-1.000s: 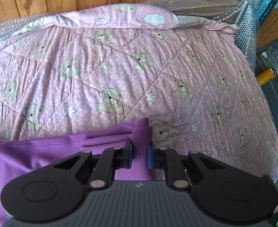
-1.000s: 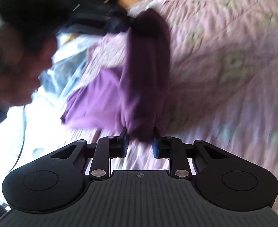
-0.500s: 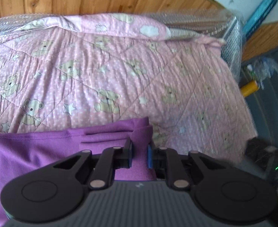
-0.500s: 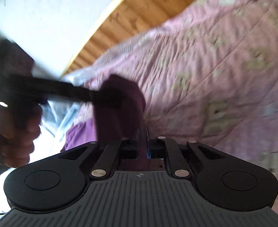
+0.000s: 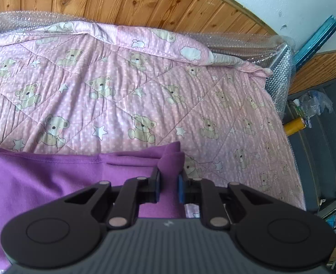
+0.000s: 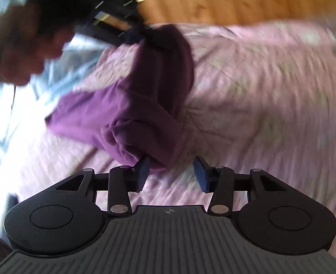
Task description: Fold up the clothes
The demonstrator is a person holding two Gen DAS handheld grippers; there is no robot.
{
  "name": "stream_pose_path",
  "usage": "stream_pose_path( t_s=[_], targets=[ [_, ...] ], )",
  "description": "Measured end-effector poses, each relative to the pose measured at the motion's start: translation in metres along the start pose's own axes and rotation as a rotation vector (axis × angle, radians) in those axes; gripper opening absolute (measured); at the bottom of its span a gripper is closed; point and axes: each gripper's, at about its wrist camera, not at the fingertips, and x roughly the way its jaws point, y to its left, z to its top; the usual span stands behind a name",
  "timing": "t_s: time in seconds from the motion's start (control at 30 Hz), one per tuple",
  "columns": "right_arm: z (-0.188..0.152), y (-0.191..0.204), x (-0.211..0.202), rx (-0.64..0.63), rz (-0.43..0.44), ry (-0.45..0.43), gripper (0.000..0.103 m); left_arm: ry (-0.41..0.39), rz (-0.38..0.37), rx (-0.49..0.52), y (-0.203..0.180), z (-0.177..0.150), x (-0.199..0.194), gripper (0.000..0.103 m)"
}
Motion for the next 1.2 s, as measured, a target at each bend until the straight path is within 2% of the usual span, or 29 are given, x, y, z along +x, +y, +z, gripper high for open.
stream_pose_path(
  t_s=[0.07,0.17,0.27,0.4,0.53,0.57,0.6,0.63,0.83,0.93,1.0,1.07,1.13,1.17,1.2],
  targets=[
    [0.007,0.014,0.007,-0.194,-0.031,0.009,0.046,-0.007,-0.016,0.014,0.002,0.002,-0.012,0.014],
    [0.016,0.017,-0.007,-0.248,-0.019,-0.014,0.040,-0.020,-0.028,0.031,0.006,0.005,-0.030,0.014],
    [0.026,0.019,-0.021,-0.300,-0.005,-0.037,0.040,-0.030,-0.038,0.032,0.011,0.004,-0.045,0.014],
    [0.034,0.033,0.010,-0.387,-0.038,-0.053,0.040,-0.029,-0.041,0.039,0.010,-0.001,-0.054,0.014],
    [0.037,0.064,0.032,-0.555,0.013,-0.062,0.036,-0.034,-0.043,0.036,0.008,-0.004,-0.057,0.014],
    [0.036,0.068,0.031,-0.566,0.033,-0.054,0.006,-0.039,-0.038,0.032,0.008,-0.005,-0.057,0.014],
    [0.035,0.073,0.030,-0.576,0.054,-0.046,0.000,-0.048,-0.034,0.019,0.010,-0.005,-0.059,0.014],
    [0.035,0.078,0.030,-0.586,0.075,-0.038,0.000,-0.056,-0.031,0.005,0.012,-0.004,-0.061,0.014],
    [0.006,0.088,0.009,-0.524,0.141,-0.043,0.000,-0.080,-0.017,-0.053,0.023,-0.001,-0.065,0.014],
    [-0.007,0.093,-0.001,-0.459,0.225,-0.018,0.000,-0.109,-0.037,-0.086,0.025,0.003,-0.067,0.014],
    [-0.017,0.097,-0.004,-0.451,0.240,-0.011,0.000,-0.111,-0.038,-0.077,0.022,0.005,-0.069,0.014],
    [-0.020,0.092,-0.008,-0.423,0.161,-0.030,0.000,-0.107,-0.038,-0.066,0.020,0.005,-0.073,0.014],
    [-0.015,0.071,-0.008,-0.347,0.094,-0.035,0.006,-0.103,-0.037,-0.060,0.019,0.002,-0.078,0.014],
    [-0.012,0.059,-0.006,-0.310,0.055,-0.040,0.016,-0.101,-0.036,-0.058,0.018,0.000,-0.080,0.014],
    [-0.008,0.052,-0.001,-0.314,0.037,-0.040,0.019,-0.099,-0.038,-0.056,0.018,-0.002,-0.083,0.014]
  ],
)
